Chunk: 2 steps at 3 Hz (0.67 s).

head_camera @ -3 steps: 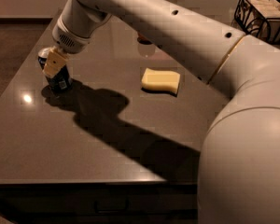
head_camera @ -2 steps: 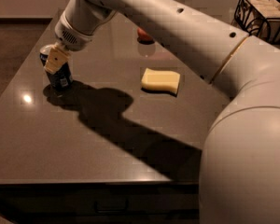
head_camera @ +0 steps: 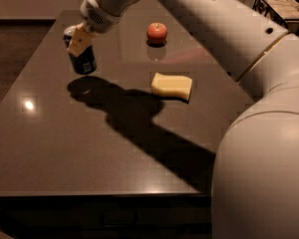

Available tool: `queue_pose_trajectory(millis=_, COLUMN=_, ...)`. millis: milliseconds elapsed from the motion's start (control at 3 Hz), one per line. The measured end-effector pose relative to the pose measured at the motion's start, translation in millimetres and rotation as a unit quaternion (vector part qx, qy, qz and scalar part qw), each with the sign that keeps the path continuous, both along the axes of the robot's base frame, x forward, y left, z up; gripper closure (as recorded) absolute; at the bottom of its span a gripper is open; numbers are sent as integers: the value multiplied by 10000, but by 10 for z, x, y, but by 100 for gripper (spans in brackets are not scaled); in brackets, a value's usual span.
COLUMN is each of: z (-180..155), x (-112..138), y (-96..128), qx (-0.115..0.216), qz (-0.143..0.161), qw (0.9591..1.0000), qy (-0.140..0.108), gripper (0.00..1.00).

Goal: Move pepsi can near apple

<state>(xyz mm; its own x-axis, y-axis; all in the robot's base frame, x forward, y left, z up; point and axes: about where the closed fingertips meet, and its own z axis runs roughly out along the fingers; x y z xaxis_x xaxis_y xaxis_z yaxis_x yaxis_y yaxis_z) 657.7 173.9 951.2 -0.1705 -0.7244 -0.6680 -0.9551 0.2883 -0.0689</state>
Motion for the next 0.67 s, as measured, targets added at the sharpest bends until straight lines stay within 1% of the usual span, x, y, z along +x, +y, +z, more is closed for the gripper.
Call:
queue_pose_trajectory(millis=333, z=157, x=394, y=-518, qx=-13, qz=-567, qw=9984, qy=-69, gripper=100)
queue_pose_trajectory(millis=667, z=206, x=734, y=-1076, qx=-66, qz=-1091, qw=9940, qy=-77, gripper=100)
